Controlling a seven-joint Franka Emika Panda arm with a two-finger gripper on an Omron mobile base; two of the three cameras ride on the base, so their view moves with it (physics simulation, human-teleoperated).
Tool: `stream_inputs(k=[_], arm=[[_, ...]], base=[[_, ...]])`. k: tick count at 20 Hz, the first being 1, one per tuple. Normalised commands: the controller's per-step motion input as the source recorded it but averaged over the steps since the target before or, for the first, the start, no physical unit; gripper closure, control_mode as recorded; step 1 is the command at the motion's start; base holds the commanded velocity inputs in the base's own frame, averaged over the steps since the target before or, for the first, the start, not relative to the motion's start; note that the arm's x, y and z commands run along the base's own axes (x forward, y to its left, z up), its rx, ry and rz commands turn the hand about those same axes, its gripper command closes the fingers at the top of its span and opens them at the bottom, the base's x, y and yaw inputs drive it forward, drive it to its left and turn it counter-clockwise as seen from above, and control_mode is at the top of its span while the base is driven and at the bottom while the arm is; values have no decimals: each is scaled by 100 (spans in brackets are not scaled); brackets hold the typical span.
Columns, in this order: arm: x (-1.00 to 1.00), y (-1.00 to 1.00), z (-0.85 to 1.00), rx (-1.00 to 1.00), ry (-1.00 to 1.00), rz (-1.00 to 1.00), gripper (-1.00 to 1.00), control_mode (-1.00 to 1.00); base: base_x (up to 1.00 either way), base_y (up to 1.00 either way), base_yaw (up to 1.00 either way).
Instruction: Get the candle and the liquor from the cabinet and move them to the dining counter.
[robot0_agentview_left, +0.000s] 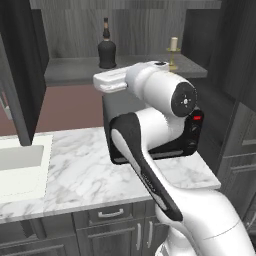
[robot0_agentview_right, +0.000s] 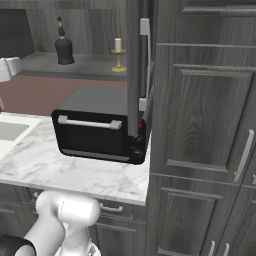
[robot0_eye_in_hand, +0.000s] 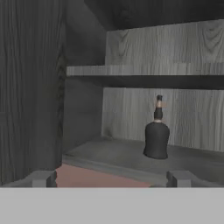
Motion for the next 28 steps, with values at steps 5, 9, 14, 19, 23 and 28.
stream_inputs(k=[5, 9, 14, 19, 23, 28], arm=[[-27, -37, 0, -13, 0, -19, -100, -100], [-41, -82, 4, -2, 0, 0, -100, -100], [-14, -85, 2, 0, 0, -2, -100, -100], [-6, -51, 0, 0, 2, -12, -100, -100], [-1, -20, 15, 0, 11, -23, -100, -100], [0, -35, 2, 1, 9, -16, -100, -100]], base=[[0, 0, 0], [0, 0, 0], [0, 0, 0], [0, 0, 0], [0, 0, 0], [0, 0, 0]])
